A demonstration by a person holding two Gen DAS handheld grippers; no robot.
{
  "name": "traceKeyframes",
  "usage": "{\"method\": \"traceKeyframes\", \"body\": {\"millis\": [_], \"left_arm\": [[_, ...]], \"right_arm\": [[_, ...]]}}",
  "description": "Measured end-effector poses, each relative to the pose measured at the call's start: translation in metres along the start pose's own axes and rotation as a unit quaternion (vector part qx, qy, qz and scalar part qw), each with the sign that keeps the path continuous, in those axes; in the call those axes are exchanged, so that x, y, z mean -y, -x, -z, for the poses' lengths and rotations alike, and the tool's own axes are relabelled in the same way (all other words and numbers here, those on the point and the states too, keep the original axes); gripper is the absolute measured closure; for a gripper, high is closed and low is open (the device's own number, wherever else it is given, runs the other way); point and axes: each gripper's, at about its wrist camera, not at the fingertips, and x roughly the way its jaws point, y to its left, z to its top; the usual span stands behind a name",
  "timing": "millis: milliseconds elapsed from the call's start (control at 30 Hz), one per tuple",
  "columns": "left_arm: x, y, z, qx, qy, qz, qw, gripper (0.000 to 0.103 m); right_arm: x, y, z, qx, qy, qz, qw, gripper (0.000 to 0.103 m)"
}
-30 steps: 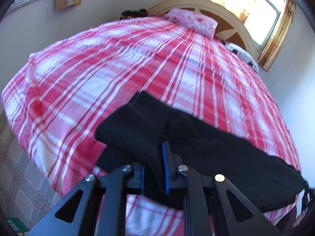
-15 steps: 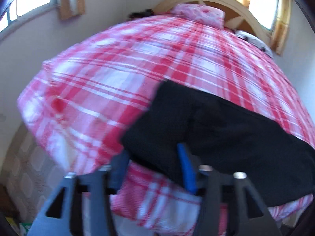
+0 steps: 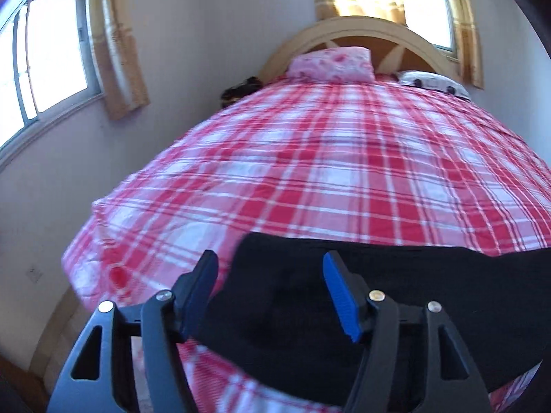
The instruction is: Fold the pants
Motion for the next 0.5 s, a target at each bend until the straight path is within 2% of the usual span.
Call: {"method": "traceKeyframes", "body": {"millis": [67,133,200,233,333,433,500], "left_arm": [[0.006,-0.014,0.001,-0.014,0.001,0.009,0.9999,0.037],[0.013,-0.029,0.008,-0.038,0.000,-0.003,0.9993,0.037],[0.012,-0.043,0.022,-0.073,-0.002,-0.007,0.9973,0.037],[0.010,-0.045,0.028,-0.073,0.001,-0.002,0.9974,0.036],[0.013,-0.040,0.031,-0.051,-0.006,-0.018,0.9985,0.028],[0.013,-0.039,0.031,-0.051,0.003,-0.030,0.9982,0.026],[0.015,-0.041,0.030,-0.052,0.007,-0.041,0.9978,0.024]], "right_arm": [[-0.030,-0.030,0.007,-0.034,0.034,-0.015,0.999,0.046],[-0.046,-0.052,0.015,-0.054,0.027,-0.034,0.998,0.047],[-0.050,-0.053,0.028,-0.062,0.014,-0.047,0.997,0.047],[-0.047,-0.052,0.032,-0.062,0.011,-0.046,0.997,0.047],[-0.025,-0.035,0.032,-0.046,-0.006,-0.019,0.999,0.047],[0.020,0.000,0.021,0.000,-0.054,0.031,0.998,0.047],[0.062,0.027,0.015,0.035,-0.107,0.065,0.992,0.047]]}}
